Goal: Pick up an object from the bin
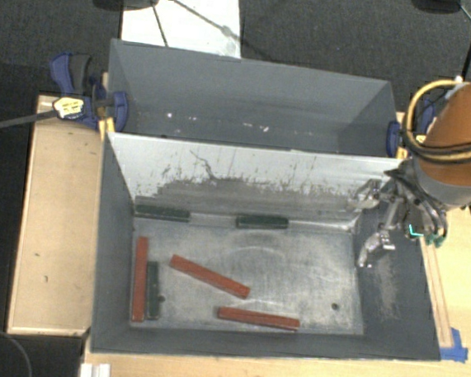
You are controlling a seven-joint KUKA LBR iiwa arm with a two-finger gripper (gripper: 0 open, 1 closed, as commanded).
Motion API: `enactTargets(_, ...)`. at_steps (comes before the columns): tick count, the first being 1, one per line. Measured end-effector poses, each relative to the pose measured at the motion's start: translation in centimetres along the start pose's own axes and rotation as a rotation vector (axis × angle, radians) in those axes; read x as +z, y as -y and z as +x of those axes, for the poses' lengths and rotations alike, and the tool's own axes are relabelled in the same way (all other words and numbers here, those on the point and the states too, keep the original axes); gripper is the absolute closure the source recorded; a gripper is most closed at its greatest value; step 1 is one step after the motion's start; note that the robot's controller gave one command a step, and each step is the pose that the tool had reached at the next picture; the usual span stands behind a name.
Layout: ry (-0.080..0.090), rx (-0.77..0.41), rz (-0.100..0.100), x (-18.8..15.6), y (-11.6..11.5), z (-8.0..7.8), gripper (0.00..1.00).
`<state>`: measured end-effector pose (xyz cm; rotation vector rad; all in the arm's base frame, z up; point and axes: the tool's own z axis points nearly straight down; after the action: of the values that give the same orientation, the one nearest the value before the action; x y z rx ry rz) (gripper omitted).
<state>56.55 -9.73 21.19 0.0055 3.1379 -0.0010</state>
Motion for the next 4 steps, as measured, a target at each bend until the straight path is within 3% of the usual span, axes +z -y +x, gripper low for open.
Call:
enactTargets(1,0.001,0.07,0.0,3.1,-5.2,2.8,0.0)
enactTargets(2,0.005,0.086,-0.002,9.3,-5.8,2.1,0.0)
enactTargets(3,-0.014,0.111,0.0,10.1,-9.8,4.6,0.0)
enactTargets(4,0.005,0.113,-0.003,9.1,-11.7,3.9,0.0)
